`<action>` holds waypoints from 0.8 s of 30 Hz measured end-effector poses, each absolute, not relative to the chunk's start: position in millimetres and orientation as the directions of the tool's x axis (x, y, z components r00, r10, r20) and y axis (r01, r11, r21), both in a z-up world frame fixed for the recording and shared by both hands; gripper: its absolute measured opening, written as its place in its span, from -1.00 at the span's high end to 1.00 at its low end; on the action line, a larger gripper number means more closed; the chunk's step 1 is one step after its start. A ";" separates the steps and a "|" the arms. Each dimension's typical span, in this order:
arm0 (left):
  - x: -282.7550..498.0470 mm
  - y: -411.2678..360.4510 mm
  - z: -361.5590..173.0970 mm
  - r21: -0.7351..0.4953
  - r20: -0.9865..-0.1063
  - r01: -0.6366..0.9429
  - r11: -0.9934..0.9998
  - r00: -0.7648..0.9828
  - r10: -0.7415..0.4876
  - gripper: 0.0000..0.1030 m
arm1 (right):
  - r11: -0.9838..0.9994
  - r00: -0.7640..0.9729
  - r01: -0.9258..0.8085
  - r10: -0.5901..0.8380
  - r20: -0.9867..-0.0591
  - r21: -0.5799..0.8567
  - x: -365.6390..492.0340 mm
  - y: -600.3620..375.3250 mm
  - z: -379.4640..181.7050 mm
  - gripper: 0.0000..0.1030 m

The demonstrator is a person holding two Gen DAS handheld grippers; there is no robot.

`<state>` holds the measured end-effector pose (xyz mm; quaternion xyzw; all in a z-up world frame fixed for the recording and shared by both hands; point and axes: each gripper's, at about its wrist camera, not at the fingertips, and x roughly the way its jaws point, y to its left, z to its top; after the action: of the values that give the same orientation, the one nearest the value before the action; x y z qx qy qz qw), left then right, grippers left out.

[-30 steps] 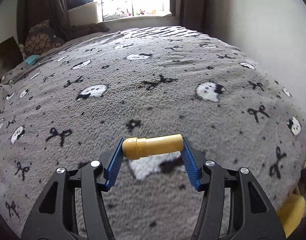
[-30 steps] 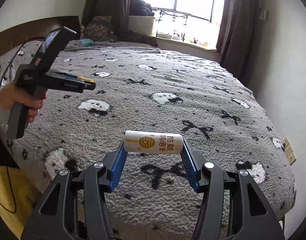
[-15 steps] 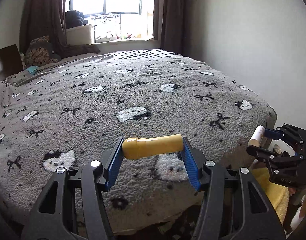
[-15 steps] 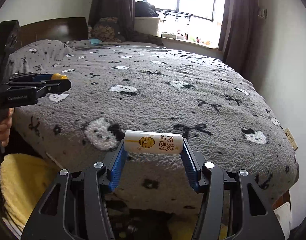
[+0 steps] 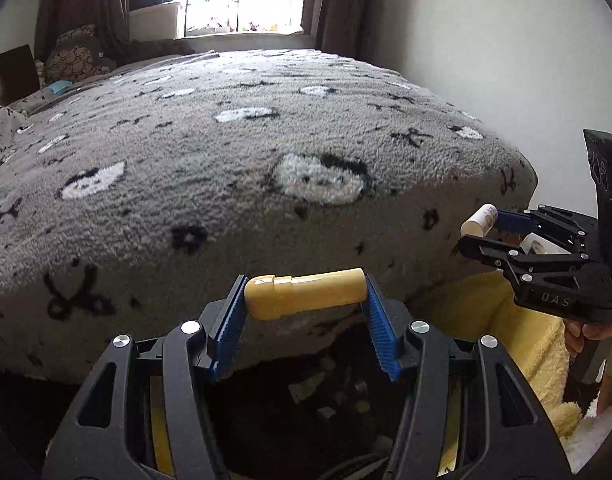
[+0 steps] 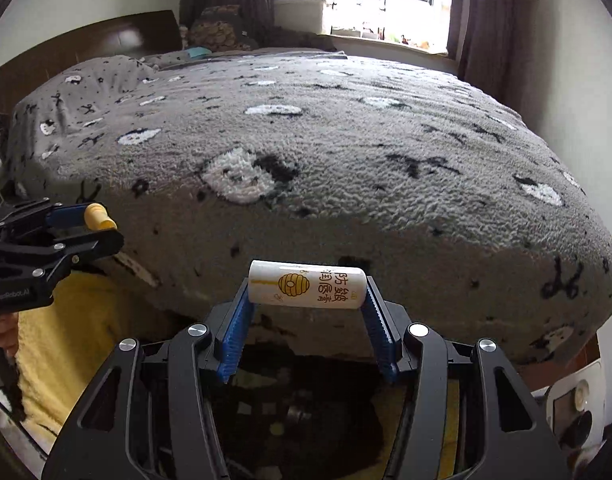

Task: Collect trash
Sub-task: 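Carry the yellow tube and white lotion tube down over the bin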

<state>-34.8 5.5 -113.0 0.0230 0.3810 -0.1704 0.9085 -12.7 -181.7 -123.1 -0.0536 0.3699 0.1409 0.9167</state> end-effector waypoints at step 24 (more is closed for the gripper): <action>-26.2 1.0 -270.0 -0.150 -0.906 0.253 0.956 0.352 -0.235 -0.04 | 0.949 0.363 -0.261 0.268 -0.893 0.178 7.3 -170.0 -249.8 -0.05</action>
<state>-26.2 1.0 -270.0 0.0081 0.5494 -0.1483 0.8223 7.3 -170.0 -249.8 0.0031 0.5413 0.1600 0.8255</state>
